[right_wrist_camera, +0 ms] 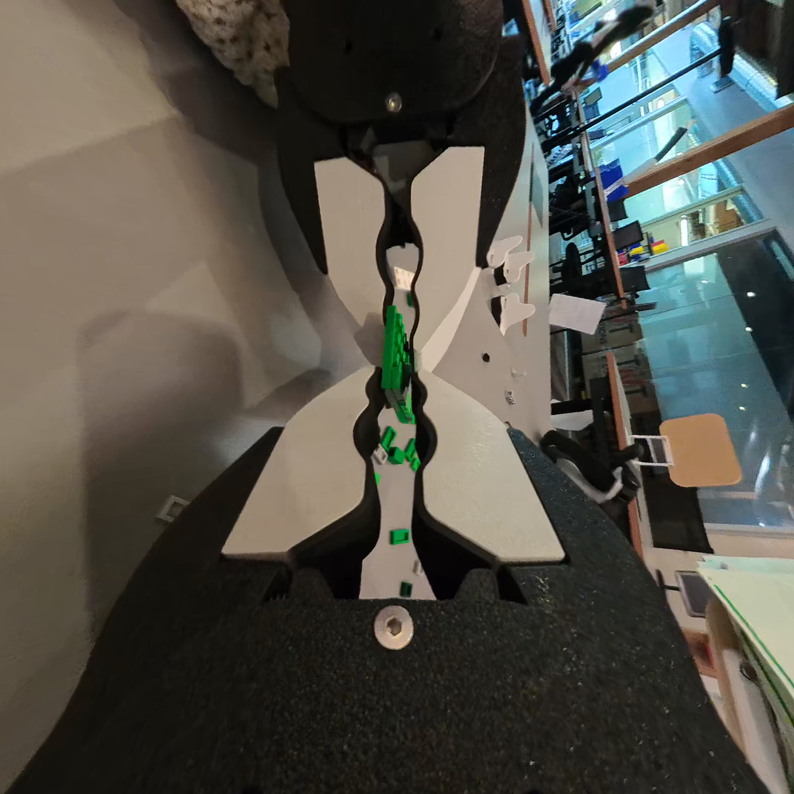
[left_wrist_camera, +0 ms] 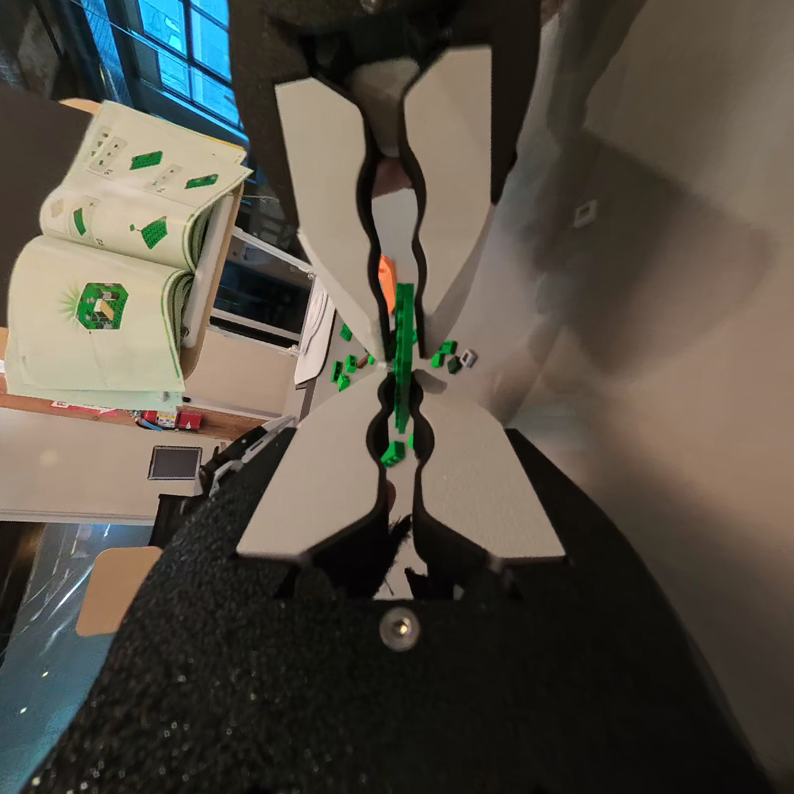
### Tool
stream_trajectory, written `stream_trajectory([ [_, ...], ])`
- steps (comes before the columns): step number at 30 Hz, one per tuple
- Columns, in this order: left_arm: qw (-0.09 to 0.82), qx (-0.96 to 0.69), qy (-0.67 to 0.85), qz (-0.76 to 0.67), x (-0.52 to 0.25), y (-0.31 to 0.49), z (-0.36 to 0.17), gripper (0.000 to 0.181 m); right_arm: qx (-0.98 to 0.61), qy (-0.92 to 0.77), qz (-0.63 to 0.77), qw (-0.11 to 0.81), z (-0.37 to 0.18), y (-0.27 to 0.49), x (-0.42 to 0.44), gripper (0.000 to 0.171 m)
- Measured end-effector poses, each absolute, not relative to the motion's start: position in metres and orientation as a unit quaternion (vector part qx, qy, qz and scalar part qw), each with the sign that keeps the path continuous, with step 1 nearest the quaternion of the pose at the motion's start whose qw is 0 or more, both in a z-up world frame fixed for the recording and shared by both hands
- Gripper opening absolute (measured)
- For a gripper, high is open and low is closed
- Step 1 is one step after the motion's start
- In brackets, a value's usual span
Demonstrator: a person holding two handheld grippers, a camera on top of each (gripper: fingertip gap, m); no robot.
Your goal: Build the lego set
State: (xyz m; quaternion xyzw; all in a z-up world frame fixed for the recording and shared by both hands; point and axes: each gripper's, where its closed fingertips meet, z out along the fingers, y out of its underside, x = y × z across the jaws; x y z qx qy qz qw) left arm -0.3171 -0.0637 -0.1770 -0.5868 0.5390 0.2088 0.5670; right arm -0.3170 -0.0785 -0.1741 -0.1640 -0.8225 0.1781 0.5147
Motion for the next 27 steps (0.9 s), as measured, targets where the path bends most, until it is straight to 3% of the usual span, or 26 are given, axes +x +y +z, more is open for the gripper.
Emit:
stream_trajectory([
  [20,0.573,-0.591,0.53,0.206,-0.319,-0.064,-0.175,0.006,-0.154,-0.8,0.173,0.554,-0.169,-0.079,-0.32,0.006],
  [23,0.56,-0.576,0.539,0.253,-0.326,-0.061,-0.176,0.006,-0.161,-0.798,0.17,0.555,-0.171,-0.076,-0.319,0.033],
  [25,0.559,-0.569,0.543,0.263,-0.325,-0.061,-0.176,0.006,-0.167,-0.79,0.171,0.565,-0.169,-0.072,-0.319,0.036],
  [27,0.561,-0.565,0.544,0.264,-0.324,-0.061,-0.176,0.006,-0.162,-0.787,0.159,0.574,-0.168,-0.068,-0.318,0.028],
])
